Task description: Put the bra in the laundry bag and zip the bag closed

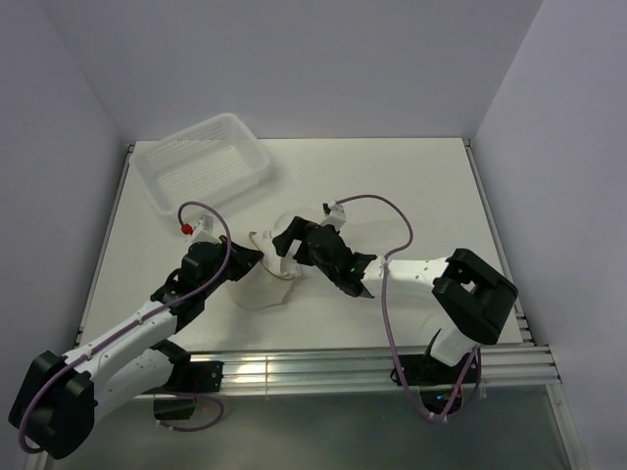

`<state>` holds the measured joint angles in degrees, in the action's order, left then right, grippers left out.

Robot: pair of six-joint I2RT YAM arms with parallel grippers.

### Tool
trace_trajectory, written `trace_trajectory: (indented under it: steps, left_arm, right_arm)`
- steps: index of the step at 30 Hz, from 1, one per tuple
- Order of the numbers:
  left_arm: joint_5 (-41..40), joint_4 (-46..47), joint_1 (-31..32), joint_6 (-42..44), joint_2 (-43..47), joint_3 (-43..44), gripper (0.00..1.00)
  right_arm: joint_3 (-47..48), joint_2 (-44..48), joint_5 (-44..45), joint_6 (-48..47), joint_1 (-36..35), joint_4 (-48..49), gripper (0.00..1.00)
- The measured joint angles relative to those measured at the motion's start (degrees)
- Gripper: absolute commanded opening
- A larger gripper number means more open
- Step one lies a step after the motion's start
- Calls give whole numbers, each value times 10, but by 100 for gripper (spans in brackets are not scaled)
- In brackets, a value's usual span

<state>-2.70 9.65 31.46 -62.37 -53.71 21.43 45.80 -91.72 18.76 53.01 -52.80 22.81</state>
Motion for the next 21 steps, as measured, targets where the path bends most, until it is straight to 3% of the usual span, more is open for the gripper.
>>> trace_trajectory:
  steps: [5,6,11,15,21]
  left_arm:
    - [4,0,0,3,28,-7,0]
    - [5,0,0,3,30,-8,0]
    - [16,3,-1,4,30,-17,0]
    - [20,3,-1,6,30,-22,0]
    - [25,4,-1,12,30,-23,0]
  right_arm:
    - [-50,34,15,-4,22,-14,92]
    - [-60,38,21,-3,29,-17,83]
    - [-79,39,41,-16,88,-36,61]
    - [-51,8,58,-64,151,-71,54]
    - [87,-115,41,-144,160,-162,54]
